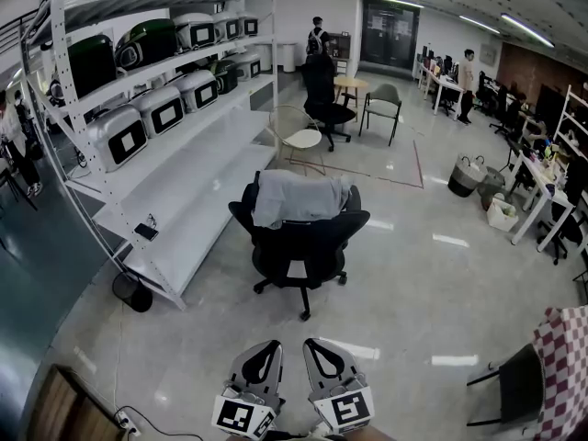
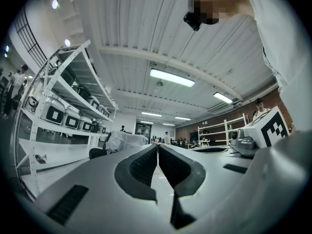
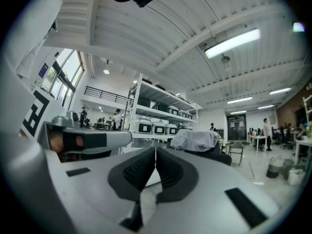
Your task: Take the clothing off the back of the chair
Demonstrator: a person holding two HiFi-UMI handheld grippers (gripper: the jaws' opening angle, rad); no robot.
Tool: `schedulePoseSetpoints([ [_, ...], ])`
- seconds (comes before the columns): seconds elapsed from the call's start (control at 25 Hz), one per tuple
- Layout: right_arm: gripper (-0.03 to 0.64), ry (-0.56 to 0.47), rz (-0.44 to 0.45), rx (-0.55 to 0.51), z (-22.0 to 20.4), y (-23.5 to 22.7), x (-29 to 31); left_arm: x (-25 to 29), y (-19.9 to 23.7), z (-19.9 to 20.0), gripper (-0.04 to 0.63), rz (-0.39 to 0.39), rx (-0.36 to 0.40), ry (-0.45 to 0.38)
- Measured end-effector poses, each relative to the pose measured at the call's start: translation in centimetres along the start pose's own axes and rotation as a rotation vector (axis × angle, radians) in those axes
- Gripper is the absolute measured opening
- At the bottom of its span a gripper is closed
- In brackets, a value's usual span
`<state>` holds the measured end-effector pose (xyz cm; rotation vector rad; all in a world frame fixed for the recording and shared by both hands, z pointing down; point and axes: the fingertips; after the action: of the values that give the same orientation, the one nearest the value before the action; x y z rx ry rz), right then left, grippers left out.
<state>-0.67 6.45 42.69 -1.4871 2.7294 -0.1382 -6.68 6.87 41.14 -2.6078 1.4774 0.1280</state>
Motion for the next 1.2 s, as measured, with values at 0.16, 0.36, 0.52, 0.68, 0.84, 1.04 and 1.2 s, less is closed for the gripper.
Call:
schedulePoseSetpoints([
  [0.16,0.017,-0.002,0.010,-0.003,0.0,-1.2,-0.7,0.8,-0.9,-0.2,0.018,0.011,0.001,0.004],
  [0.36,0.017,0.014,0.024,-0.005,-0.3,-3.2,-1.7,2.1,-0.8,-0.2,0.018,0.064,0.015,0.001],
  [0.52,0.017,0.004,0.037,0.009,-0.5,-4.5,-2.6,2.6,-1.4,-0.4,0.018,0.100,0.026,0.002],
  [0.68,0.017,0.020,0.057,0.022,-1.2,-5.2,-2.7,2.9,-1.4,-0.8,0.018,0.132,0.026,0.015],
  [0.84,0.017,0.030,0.083,0.024,-1.5,-5.4,-2.1,3.2,-1.2,-1.0,0.018,0.146,0.029,0.025],
  [1.04,0.017,0.029,0.095,0.033,-1.7,-5.5,-0.6,4.3,0.2,-1.9,0.018,0.151,0.021,0.035],
  [1.2,0.017,0.045,0.049,0.041,-1.8,-7.1,1.1,5.6,2.6,-2.7,0.018,0.151,0.008,0.038],
])
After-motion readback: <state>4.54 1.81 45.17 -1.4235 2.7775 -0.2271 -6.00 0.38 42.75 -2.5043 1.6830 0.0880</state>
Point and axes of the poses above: the fingertips, and each gripper's own axes: x forward along the fingers, y to its left, z out of its top, and after that the axes turned 11 degrees about x, right-handed
